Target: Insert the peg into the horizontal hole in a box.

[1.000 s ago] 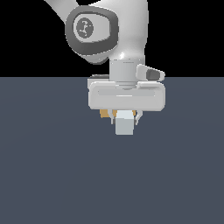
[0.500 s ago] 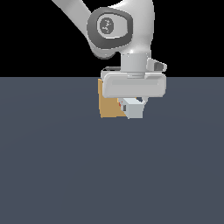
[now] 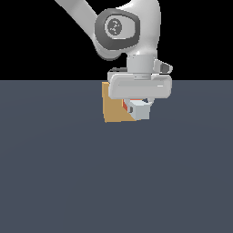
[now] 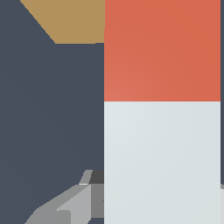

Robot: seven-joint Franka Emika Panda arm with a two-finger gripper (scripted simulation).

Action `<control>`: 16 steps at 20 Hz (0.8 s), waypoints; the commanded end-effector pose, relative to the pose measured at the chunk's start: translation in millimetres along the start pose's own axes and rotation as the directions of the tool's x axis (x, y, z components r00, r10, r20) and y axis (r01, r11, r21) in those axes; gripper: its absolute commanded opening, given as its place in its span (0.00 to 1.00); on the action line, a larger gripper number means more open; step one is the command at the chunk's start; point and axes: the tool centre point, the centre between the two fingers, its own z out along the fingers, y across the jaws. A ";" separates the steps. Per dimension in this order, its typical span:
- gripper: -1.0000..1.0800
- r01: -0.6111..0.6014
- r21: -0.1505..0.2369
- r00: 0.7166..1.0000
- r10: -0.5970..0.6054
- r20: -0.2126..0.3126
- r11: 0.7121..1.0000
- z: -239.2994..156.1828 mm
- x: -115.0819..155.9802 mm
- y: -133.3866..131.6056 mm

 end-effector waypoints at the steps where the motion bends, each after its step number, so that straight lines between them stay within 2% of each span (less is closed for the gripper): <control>1: 0.00 0.000 -0.004 1.000 0.000 0.000 1.000 -2.5 -0.3 1.3; 11: 0.00 0.003 -0.003 1.000 -0.003 0.001 1.000 -2.6 1.3 1.1; 16: 0.00 0.003 -0.004 1.000 -0.003 0.001 1.000 -3.3 23.4 0.3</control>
